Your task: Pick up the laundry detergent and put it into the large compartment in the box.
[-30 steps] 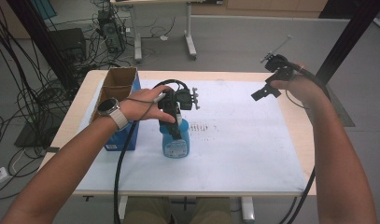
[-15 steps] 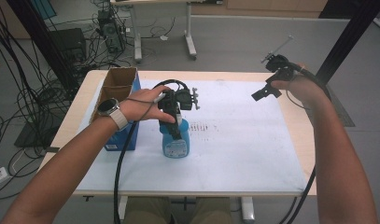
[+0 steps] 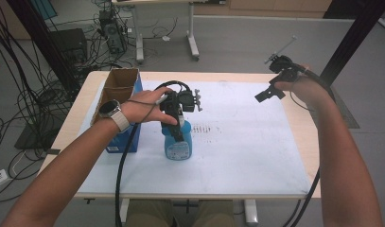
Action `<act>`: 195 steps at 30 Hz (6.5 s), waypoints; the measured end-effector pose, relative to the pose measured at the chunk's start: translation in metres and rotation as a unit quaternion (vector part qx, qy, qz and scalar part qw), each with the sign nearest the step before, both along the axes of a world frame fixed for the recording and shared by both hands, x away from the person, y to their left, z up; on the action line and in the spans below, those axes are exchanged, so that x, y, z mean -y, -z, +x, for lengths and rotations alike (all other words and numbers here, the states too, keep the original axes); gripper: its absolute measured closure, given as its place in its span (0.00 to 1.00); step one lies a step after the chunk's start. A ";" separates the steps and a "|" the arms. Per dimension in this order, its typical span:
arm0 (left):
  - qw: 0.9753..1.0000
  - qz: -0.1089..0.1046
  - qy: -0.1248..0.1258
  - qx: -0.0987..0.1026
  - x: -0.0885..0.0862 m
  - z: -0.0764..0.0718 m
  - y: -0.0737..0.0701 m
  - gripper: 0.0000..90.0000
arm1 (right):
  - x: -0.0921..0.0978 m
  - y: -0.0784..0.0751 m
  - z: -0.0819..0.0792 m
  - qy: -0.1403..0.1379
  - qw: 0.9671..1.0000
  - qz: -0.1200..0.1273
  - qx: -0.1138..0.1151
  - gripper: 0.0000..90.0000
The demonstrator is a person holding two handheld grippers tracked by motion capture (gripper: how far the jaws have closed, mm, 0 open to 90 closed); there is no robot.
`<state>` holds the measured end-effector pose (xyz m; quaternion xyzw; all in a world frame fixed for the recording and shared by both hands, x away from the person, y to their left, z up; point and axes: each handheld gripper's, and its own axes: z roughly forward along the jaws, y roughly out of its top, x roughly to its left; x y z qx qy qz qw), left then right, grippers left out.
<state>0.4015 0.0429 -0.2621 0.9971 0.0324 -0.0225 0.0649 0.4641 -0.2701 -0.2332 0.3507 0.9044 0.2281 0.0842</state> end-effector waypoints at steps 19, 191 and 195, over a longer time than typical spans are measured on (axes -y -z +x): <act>1.000 0.005 0.000 -0.004 0.000 0.003 0.015 0.12 | -0.001 0.004 0.000 -0.001 1.000 0.000 -0.003 0.06; 0.999 0.025 0.006 0.025 0.005 -0.003 0.026 0.43 | -0.003 -0.001 -0.005 -0.010 1.000 0.000 -0.001 0.06; 0.999 0.024 0.006 0.025 0.005 -0.003 0.027 0.43 | -0.003 -0.001 -0.005 -0.010 1.000 0.000 -0.001 0.06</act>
